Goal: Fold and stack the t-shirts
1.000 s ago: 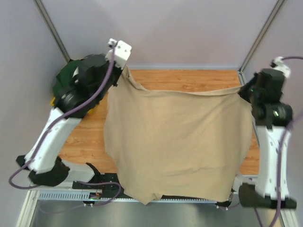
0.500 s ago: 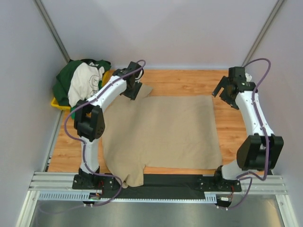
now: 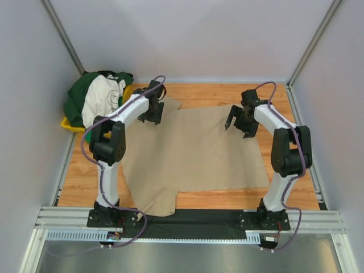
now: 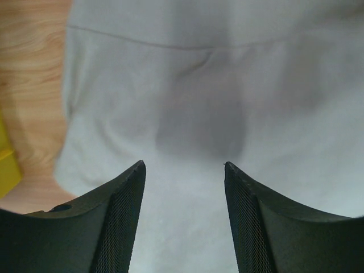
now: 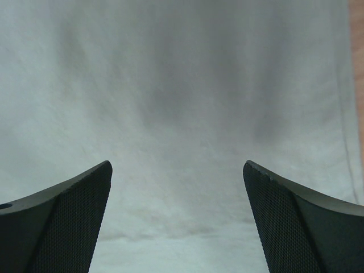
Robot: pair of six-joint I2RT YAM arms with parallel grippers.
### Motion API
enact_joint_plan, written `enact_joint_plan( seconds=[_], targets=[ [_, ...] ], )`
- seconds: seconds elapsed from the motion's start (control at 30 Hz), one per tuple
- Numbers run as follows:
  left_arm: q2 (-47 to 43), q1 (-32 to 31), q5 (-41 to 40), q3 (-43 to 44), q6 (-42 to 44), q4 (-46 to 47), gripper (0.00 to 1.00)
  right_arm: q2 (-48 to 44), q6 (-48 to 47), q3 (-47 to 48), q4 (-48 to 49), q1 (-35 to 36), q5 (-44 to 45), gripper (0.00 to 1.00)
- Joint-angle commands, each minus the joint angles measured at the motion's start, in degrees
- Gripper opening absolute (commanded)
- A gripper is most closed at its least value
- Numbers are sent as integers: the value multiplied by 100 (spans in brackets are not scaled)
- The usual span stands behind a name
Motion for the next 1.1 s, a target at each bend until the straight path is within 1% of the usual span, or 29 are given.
enact_joint_plan(
  seconds=[0.0, 0.07, 0.17, 0.2, 0.23, 0.27, 0.3, 0.33, 0.37, 0.4, 0.43, 0.5, 0.6, 0.63, 0.67, 0.73, 0.77, 0.8, 0.83, 0.87, 0.9, 0.93, 0.97, 1.0, 1.03, 1.07],
  targets=[
    [648, 156, 397, 600, -263, 99, 65, 717, -96, 906, 187, 9, -150, 99],
    [1113, 192, 493, 865, -272, 98, 65, 1070, -79, 1309, 117, -8, -88, 99],
    [1843, 288, 652, 1559, -307, -41, 65, 1712, 9, 1671, -41, -140, -53, 99],
    [2054, 341, 713, 2083, -316, -208, 65, 1992, 36, 1864, -76, -227, -53, 99],
    [2483, 367, 766, 2384, -307, -314, 65, 2116, 53, 1953, -103, -272, -61, 99],
    [2704, 385, 827, 2718, -298, -419, 65, 2239, 123, 2058, -121, -307, -53, 99],
    [2907, 411, 845, 3356, -246, -594, 65, 2423, 124, 2251, -155, -394, -88, 93],
    [3283, 420, 898, 3685, -228, -666, 66, 2486, 150, 2374, -156, -430, -114, 91],
    [3435, 429, 924, 4236, -202, -719, 66, 2548, 202, 2480, -165, -456, -1, 92],
    [3549, 447, 985, 4459, -193, -745, 67, 2679, 203, 2620, -269, -509, 52, 92],
    [3681, 455, 1073, 4601, -210, -711, 69, 2741, 194, 2978, -314, -518, 79, 93],
    [3656, 490, 1214, 4681, -202, -353, 71, 3021, 220, 3366, -480, -597, 44, 94],
    [3472, 526, 1504, 4856, -96, -34, 73, 3460, 90, 4315, -788, -615, -149, 94],
    [3271, 534, 1452, 4909, -70, -25, 73, 3514, 2, 4736, -876, -597, -184, 94],
    [3104, 526, 1426, 4918, -26, 10, 73, 3541, -43, 4853, -998, -597, -132, 94],
    [2411, 526, 1373, 4761, 1, 10, 74, 3349, -78, 4907, -1087, -597, -79, 96],
    [2121, 526, 1329, 4395, -34, 10, 74, 3218, -61, 4733, -1079, -597, -79, 96],
    [1813, 526, 1285, 4147, -61, 2, 74, 2868, 0, 4566, -1044, -597, -70, 97],
    [1123, 526, 1207, 3849, -104, 2, 74, 2656, 27, 4381, -983, -597, -96, 97],
    [750, 526, 1188, 3124, -209, 36, 73, 2193, 36, 3936, -773, -580, -219, 97],
    [-10, 526, 1188, 2690, -271, 54, 72, 1944, 36, 3731, -667, -536, -281, 97],
    [-401, 526, 1180, 2242, -350, 98, 71, 1698, -25, 3555, -587, -510, -334, 97],
    [-788, 517, 1188, 1315, -473, 203, 71, 1208, -69, 3240, -534, -457, -282, 98],
    [-1496, 500, 1162, 836, -552, 265, 70, 951, -148, 3098, -542, -352, -203, 99],
    [-1860, 473, 1162, 353, -649, 309, 70, 688, -166, 2914, -551, -308, -141, 99],
    [-2177, 386, 1171, -522, -806, 370, 70, 415, -184, 2720, -560, -255, -54, 99]
  ],
)
